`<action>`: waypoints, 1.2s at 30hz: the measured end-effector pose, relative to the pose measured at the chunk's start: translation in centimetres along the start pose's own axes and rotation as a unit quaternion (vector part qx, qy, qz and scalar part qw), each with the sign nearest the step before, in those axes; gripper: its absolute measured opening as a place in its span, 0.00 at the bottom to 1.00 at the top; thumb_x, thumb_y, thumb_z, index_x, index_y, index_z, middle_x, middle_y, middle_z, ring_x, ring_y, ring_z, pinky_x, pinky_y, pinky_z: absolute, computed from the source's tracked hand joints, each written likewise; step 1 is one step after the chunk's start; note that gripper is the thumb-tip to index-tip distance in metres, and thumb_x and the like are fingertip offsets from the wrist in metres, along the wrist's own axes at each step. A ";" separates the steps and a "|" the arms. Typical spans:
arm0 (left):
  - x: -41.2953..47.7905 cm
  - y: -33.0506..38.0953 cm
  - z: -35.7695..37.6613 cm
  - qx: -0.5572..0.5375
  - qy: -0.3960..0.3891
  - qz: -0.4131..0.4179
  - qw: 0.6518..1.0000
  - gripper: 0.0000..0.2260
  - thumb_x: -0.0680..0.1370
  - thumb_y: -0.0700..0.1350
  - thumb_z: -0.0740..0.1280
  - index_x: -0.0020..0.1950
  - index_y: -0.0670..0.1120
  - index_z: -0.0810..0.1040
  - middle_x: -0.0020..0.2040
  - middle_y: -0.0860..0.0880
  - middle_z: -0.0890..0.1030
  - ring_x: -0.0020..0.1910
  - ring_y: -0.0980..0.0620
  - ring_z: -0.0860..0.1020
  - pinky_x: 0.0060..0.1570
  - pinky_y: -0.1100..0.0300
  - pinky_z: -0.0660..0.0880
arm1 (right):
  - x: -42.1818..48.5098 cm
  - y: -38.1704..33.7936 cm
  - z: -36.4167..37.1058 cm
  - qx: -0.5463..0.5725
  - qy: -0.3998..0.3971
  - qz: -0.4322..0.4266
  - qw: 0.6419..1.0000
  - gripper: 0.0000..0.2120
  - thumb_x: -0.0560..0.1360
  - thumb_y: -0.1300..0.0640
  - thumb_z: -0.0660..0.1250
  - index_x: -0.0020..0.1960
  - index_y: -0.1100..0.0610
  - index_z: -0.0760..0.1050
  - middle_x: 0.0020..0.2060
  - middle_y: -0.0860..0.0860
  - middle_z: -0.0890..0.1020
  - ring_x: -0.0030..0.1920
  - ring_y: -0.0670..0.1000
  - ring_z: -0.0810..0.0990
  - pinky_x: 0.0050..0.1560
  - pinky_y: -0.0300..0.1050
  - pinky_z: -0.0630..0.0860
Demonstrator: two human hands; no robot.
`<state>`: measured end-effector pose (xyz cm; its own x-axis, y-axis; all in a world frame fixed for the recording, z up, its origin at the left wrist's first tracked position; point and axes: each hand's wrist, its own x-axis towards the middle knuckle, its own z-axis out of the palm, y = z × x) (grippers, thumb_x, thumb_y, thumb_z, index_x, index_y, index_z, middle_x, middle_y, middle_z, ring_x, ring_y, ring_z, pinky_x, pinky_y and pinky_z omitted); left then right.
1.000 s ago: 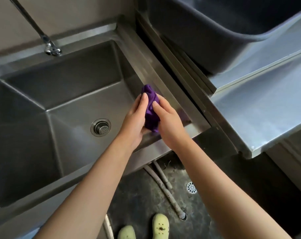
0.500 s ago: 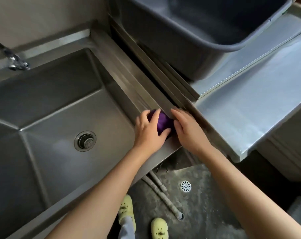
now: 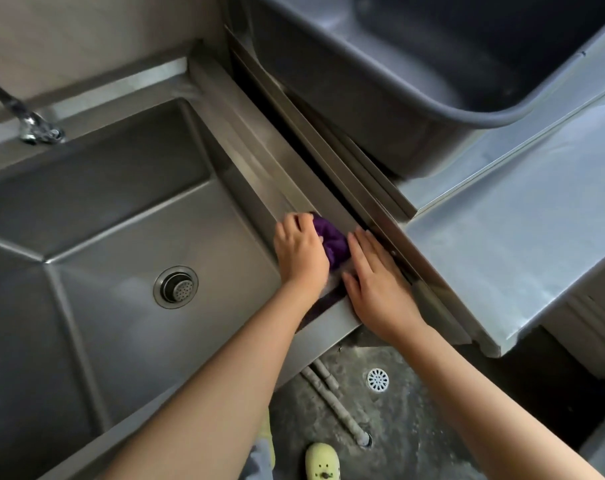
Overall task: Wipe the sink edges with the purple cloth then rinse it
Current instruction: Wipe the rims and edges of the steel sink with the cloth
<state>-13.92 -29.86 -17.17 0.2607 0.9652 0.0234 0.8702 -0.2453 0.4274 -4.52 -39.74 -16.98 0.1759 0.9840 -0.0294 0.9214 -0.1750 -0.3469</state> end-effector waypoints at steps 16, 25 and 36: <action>7.8 -3.4 -2.0 0.024 -0.048 0.025 0.998 0.16 0.77 0.43 0.62 0.63 0.40 0.68 0.63 0.41 0.70 0.61 0.41 0.66 0.60 0.51 0.65 | 7.8 -2.1 0.3 0.055 -0.009 -0.036 0.998 0.28 0.80 0.52 0.55 0.75 0.61 0.50 0.76 0.58 0.53 0.76 0.52 0.46 0.74 0.41 0.40; 9.7 -4.7 -2.4 -0.007 -0.049 0.034 0.998 0.16 0.76 0.41 0.63 0.63 0.41 0.68 0.62 0.41 0.70 0.60 0.41 0.67 0.57 0.53 0.64 | 9.2 -1.5 -3.3 0.238 -0.117 0.027 0.964 0.23 0.81 0.51 0.50 0.75 0.56 0.54 0.75 0.51 0.58 0.73 0.43 0.54 0.65 0.24 0.46; 4.9 -3.6 -1.2 0.051 -0.058 0.112 0.991 0.17 0.77 0.46 0.61 0.64 0.41 0.68 0.62 0.40 0.70 0.60 0.40 0.67 0.56 0.50 0.64 | 1.0 -0.2 -2.3 0.064 -0.082 0.024 0.994 0.23 0.80 0.56 0.53 0.74 0.60 0.58 0.75 0.55 0.58 0.75 0.51 0.53 0.75 0.45 0.52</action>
<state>-16.29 -24.15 -17.51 0.4931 0.8700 -0.0001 0.8213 -0.4654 0.3299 -3.76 -38.76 -14.74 0.1503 0.9686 -0.1982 0.8598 -0.2270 -0.4573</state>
